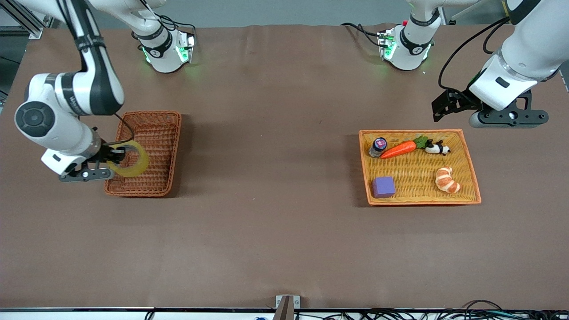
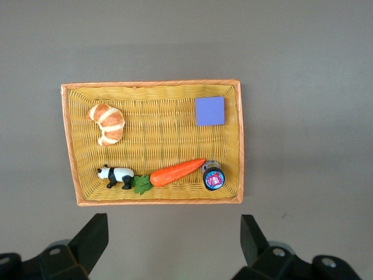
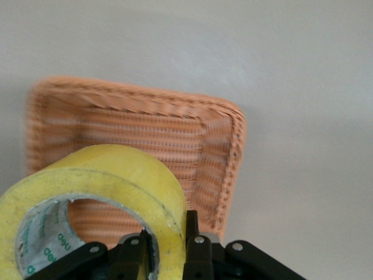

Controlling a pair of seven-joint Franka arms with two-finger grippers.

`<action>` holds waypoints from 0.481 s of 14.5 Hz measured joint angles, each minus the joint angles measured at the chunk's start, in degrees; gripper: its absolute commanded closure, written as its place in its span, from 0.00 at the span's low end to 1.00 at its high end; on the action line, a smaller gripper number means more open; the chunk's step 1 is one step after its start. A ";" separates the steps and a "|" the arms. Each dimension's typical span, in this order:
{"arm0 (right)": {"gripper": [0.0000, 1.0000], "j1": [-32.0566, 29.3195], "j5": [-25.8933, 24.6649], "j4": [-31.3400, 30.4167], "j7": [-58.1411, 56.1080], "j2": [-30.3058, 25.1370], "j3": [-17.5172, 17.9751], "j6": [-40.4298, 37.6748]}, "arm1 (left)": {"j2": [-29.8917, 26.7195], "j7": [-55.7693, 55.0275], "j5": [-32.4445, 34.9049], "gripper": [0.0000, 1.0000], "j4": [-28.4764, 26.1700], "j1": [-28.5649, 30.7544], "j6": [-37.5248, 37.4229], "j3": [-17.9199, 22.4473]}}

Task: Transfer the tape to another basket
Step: 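Lower the tape into the brown basket and open the right gripper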

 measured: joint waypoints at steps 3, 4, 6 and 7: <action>0.97 -0.34 0.29 -8.34 -0.90 0.67 -1.52 9.26 | -0.25 0.00 0.00 0.00 0.00 -0.03 -0.11 0.00; 0.97 -0.33 1.06 -9.98 -0.86 1.25 -1.49 10.88 | -0.25 0.00 0.00 0.00 -0.01 -0.05 -0.16 0.00; 0.95 -0.26 2.94 -11.14 -0.86 2.52 -1.40 12.20 | -0.24 0.00 0.00 0.00 -0.06 -0.07 -0.20 0.00; 0.92 -0.19 3.78 -11.31 -0.86 3.10 -1.36 12.65 | -0.24 0.00 0.00 0.00 -0.09 -0.07 -0.21 0.00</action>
